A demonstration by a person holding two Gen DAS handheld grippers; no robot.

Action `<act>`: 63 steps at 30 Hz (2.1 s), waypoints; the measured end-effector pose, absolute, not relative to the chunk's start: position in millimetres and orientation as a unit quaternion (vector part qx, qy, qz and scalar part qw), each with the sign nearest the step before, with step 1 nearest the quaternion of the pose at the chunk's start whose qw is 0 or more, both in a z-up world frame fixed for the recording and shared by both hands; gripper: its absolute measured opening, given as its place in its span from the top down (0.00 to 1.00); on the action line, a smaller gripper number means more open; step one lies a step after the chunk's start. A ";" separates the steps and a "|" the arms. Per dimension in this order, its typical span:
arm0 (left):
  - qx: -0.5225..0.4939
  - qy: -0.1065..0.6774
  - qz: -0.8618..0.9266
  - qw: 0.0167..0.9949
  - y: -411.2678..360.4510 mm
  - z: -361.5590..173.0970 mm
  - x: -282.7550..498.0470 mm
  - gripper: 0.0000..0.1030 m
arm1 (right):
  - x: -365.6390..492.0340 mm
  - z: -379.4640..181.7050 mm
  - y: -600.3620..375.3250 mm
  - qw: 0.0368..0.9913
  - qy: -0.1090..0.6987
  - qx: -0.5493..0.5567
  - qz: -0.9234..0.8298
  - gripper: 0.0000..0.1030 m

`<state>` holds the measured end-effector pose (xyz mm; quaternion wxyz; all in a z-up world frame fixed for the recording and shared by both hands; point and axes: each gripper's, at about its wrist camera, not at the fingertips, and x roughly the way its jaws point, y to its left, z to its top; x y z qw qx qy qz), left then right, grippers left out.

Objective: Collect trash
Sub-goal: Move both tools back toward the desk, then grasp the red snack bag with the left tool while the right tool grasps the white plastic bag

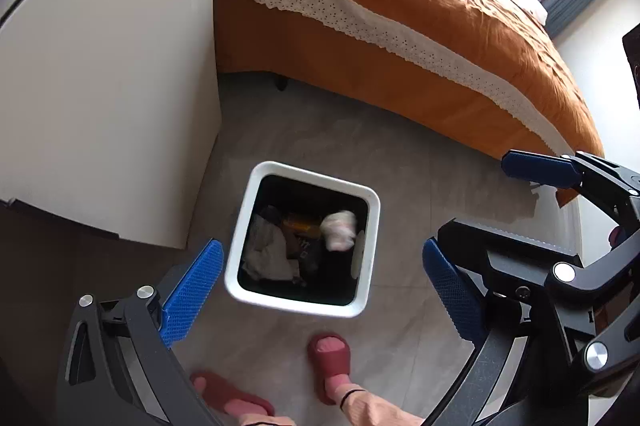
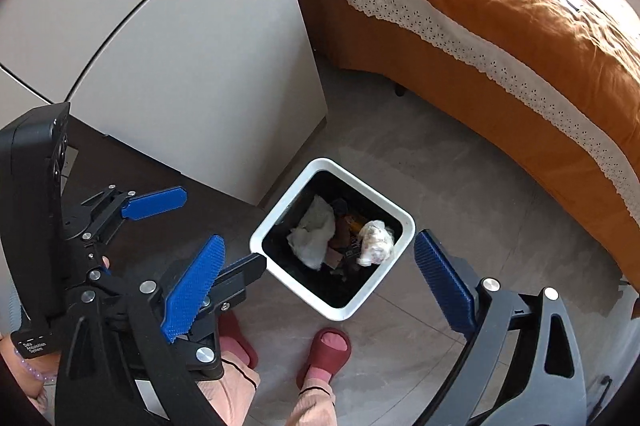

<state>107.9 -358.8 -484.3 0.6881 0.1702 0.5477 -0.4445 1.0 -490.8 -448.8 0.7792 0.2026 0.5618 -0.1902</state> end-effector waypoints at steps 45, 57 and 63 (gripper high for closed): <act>0.087 0.327 -0.093 0.936 -70.1 -118.4 279.5 0.05 | 239.0 -143.2 -281.9 0.920 0.383 0.041 0.068 0.04; 0.052 0.342 -0.037 0.937 -18.8 -133.2 434.6 0.05 | 411.3 -209.7 -207.5 0.890 0.450 0.057 0.044 0.04; 0.032 0.404 -0.051 0.913 -12.7 -164.1 479.3 0.05 | 445.1 -227.4 -198.6 0.885 0.461 0.053 0.028 0.05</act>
